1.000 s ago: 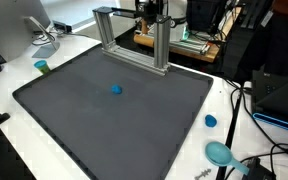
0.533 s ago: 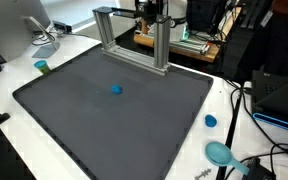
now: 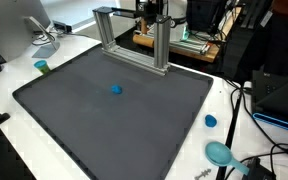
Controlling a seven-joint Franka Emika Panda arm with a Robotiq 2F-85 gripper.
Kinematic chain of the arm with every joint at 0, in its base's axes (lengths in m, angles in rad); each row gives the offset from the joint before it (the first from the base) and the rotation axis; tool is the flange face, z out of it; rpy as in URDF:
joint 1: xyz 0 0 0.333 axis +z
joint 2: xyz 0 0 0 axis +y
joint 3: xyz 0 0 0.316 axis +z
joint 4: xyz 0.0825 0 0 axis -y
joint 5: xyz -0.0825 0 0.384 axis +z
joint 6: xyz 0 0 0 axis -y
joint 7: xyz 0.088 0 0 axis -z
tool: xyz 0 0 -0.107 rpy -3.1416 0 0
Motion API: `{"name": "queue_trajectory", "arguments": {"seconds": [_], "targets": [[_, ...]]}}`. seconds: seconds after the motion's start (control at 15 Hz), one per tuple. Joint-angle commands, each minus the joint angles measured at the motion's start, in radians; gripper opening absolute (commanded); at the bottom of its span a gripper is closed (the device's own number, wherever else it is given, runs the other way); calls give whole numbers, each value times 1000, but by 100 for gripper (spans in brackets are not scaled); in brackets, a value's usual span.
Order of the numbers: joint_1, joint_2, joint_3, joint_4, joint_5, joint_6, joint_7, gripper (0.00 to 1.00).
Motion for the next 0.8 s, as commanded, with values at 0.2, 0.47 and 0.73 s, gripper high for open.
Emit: {"name": "queue_trajectory", "arguments": {"seconds": [0.2, 0.47, 0.73], "targets": [[6, -19, -6, -18, -4, -56, -20, 66], [12, -14, -3, -19, 6, -34, -13, 34], [10, -3, 12, -9, 7, -36, 13, 34]]}}
